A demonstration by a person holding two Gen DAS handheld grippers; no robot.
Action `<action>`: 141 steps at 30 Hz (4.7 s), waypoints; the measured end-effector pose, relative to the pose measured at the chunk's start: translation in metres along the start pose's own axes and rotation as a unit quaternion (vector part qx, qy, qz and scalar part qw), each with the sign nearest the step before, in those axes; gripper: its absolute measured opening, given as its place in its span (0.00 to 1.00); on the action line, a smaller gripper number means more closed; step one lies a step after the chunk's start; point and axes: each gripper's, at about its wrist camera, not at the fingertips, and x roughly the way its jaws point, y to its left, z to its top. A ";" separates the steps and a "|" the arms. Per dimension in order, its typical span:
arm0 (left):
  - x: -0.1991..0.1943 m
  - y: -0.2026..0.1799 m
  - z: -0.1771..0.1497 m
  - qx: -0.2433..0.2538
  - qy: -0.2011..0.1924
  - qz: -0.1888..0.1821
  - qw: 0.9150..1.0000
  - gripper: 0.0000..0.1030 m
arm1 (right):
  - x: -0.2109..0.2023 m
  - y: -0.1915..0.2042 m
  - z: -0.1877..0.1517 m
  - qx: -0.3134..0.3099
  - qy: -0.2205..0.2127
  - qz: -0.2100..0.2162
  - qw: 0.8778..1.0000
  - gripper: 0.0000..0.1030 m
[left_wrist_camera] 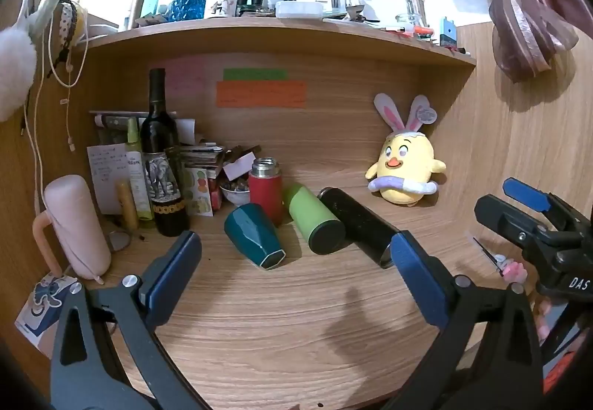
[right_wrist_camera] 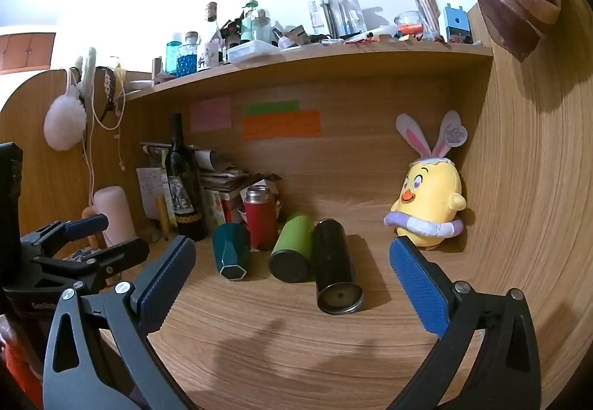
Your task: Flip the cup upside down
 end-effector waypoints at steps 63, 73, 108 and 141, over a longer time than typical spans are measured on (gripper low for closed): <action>-0.008 -0.005 0.006 -0.005 -0.011 -0.001 1.000 1.00 | 0.000 0.003 -0.004 -0.001 0.000 0.000 1.000 1.00; -0.008 -0.005 0.007 -0.004 -0.011 -0.001 1.000 1.00 | -0.001 0.002 -0.002 -0.001 0.000 0.000 1.000 1.00; 0.223 0.070 0.005 -0.051 0.238 0.007 0.970 1.00 | 0.094 -0.026 -0.024 0.020 0.085 -0.018 0.996 1.00; 0.221 0.040 -0.037 -0.070 0.302 -0.044 0.950 0.68 | 0.086 -0.030 -0.036 0.032 0.109 -0.011 0.994 1.00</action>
